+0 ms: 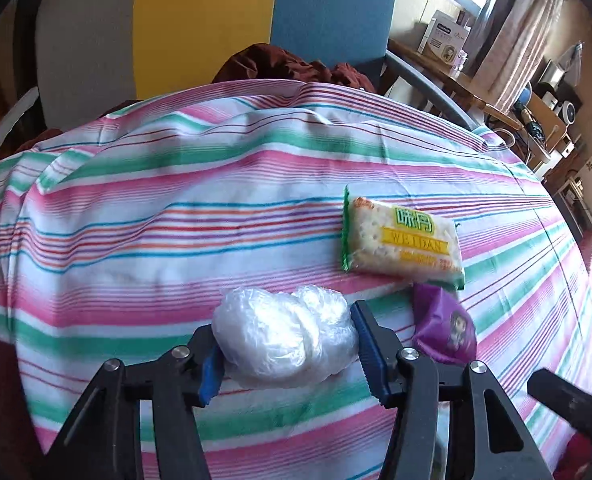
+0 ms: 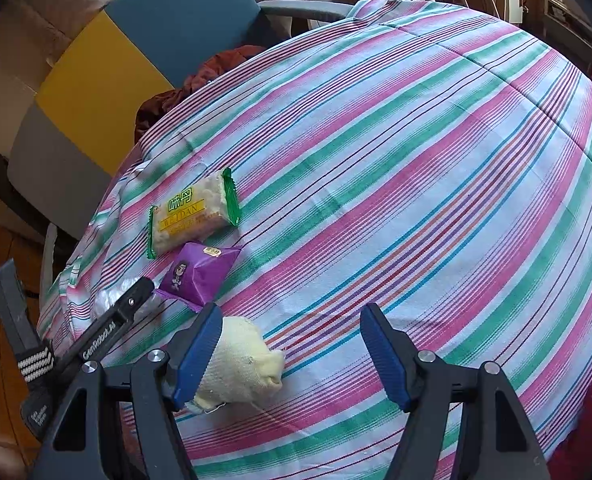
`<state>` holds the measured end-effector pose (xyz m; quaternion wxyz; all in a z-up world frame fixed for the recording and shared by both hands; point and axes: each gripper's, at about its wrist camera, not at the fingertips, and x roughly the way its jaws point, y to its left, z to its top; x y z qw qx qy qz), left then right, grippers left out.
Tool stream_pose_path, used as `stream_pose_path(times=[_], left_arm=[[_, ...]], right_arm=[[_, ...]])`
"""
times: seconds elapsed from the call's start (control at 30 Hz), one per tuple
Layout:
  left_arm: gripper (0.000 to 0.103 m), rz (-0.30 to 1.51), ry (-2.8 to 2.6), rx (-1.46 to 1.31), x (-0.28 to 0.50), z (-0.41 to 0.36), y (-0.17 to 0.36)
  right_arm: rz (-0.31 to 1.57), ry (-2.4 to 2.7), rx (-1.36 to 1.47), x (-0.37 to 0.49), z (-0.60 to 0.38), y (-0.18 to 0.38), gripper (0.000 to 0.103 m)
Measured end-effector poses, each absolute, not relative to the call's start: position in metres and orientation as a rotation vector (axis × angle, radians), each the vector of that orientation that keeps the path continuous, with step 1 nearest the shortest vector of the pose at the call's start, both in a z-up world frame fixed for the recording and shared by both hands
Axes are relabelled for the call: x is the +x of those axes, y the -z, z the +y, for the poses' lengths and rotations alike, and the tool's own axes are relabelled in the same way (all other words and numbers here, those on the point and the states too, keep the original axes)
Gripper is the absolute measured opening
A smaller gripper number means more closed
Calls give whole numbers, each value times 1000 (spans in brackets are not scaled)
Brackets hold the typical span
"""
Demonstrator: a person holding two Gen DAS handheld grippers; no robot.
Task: Organize objects
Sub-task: 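Grasp the clear plastic-wrapped bundle with the left tool while the right tool approaches the WEIDAN packet, then lift the plastic bundle with the left tool while the right tool grasps the WEIDAN packet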
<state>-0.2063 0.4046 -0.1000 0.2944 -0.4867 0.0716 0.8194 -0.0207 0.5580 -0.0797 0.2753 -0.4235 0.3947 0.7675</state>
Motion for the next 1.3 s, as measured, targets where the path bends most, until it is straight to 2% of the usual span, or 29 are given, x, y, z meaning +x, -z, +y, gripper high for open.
stream_pose_path(times=[0.23,0.3,0.57,0.63,0.77,0.97,1.13,1.3], left_arm=[[53,249,-2215,-1265,-160,368,102],[38,292,-2228,-1256,-145,363,104],[38,250,-2204,-1240,-128,345,103],[38,206,-2193,-1256,-131,342,102],[38,138,-2168,-1266,-136,336,102],[38,30,-2140,-1294,-142,328,103],[38,-22,-2128,-1304,-143,326,104],[38,-55,-2120,-1311,-145,325,105]], right_arm=[[1046,-2064,-1139,-21,558,80,73],[1028,-2071,-1145,-23,556,79,73],[906,-2162,-1250,-46,537,70,73],[798,-2236,-1271,-62,534,59,73],[388,-2408,-1339,-106,527,41,73],[-30,-2477,-1552,-170,520,50,74],[-240,-2460,-1756,-208,512,80,78],[-271,-2390,-1839,-227,519,109,80]])
